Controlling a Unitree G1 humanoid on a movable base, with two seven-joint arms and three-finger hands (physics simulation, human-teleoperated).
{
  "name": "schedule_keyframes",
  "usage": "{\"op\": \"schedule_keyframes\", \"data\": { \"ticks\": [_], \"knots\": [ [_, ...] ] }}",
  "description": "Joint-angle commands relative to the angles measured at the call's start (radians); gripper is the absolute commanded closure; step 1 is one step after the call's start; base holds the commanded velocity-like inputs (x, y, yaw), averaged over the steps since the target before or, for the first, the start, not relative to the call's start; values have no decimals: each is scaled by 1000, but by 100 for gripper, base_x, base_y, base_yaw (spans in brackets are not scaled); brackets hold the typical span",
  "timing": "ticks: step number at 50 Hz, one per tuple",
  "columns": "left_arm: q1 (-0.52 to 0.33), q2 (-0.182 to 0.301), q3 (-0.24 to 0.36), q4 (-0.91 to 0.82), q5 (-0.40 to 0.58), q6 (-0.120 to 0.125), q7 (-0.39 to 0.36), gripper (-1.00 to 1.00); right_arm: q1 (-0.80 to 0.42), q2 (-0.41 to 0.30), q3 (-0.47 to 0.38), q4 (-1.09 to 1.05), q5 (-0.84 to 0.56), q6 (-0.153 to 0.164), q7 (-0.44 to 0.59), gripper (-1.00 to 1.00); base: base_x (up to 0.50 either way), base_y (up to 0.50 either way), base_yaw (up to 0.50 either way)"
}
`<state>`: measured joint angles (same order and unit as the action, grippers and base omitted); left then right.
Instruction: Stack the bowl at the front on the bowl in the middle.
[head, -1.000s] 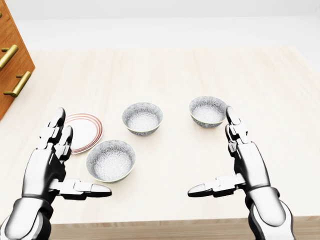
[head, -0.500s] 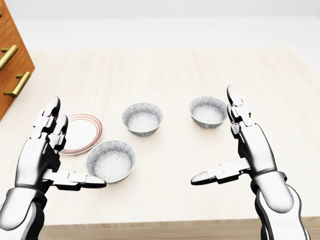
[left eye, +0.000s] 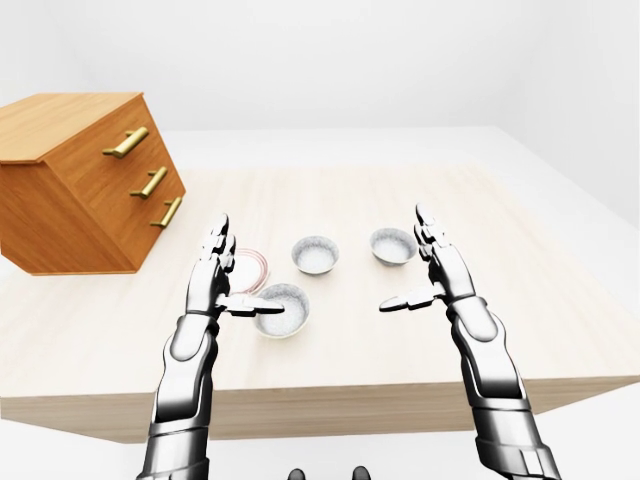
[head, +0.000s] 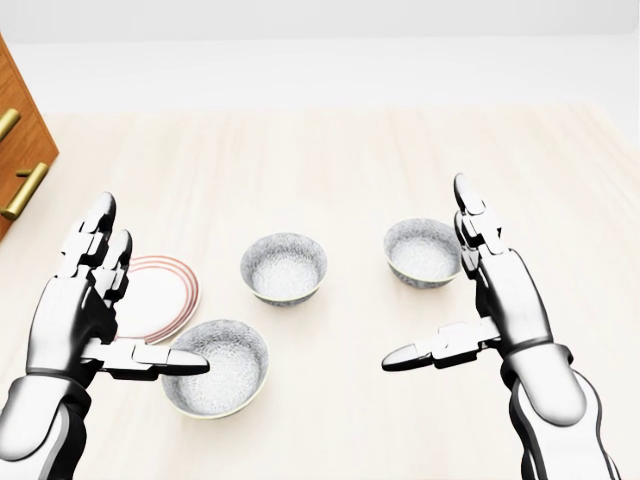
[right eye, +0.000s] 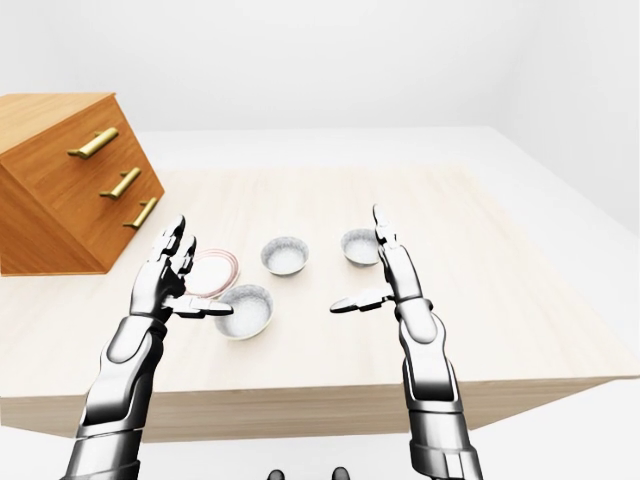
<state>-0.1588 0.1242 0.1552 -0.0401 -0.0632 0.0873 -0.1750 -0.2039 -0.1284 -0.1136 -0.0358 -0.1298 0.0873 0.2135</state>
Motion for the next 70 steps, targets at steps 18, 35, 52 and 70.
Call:
{"op": "schedule_keyframes", "data": {
  "ticks": [18,35,52,70],
  "knots": [
    [-21,4,-4,40,8,0,5,-100,-29,5,16,112,-20,0,-43,-100,18,0,0],
    [-20,2,-9,65,9,0,-2,-100,-29,4,18,140,-25,0,-48,-100,12,0,0],
    [-18,0,-13,71,11,0,-7,-100,-35,-7,11,178,-63,-50,-64,-100,5,0,0],
    [23,-5,-6,17,0,0,-18,-100,-207,-77,110,667,-665,-175,-387,-100,0,0,0]
  ]
}}
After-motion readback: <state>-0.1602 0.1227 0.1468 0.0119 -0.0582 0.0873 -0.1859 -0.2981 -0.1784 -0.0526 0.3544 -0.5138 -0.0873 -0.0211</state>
